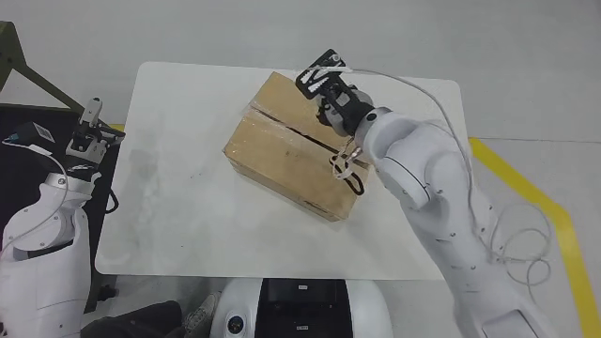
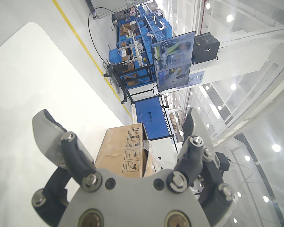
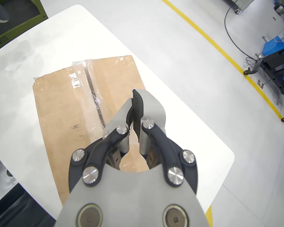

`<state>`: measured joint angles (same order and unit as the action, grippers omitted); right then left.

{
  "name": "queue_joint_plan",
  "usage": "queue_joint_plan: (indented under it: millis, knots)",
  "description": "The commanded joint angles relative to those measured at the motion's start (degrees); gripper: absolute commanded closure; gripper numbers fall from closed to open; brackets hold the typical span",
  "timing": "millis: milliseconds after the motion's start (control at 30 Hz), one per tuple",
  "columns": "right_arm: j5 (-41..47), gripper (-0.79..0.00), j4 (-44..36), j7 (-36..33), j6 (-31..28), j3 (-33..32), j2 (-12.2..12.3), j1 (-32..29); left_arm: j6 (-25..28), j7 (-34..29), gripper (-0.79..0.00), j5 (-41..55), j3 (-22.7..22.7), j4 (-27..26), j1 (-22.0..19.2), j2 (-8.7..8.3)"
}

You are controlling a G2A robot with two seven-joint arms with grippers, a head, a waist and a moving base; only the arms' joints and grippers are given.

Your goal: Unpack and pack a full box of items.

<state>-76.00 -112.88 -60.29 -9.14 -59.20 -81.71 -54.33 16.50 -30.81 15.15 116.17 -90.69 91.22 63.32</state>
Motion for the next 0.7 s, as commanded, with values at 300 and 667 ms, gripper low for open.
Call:
queue_joint_plan:
  millis: [300, 667]
  knots:
    - [-5.0, 0.000, -4.1, 7.4, 0.7, -2.0, 0.4, -2.4, 0.0, 0.0, -0.785, 0.0, 0.0, 0.0, 0.0, 0.00]
    - [-4.7, 0.000, -5.4, 10.1, -0.7, -3.6, 0.6, -2.0, 0.0, 0.0, -0.785, 0.0, 0.0, 0.0, 0.0, 0.00]
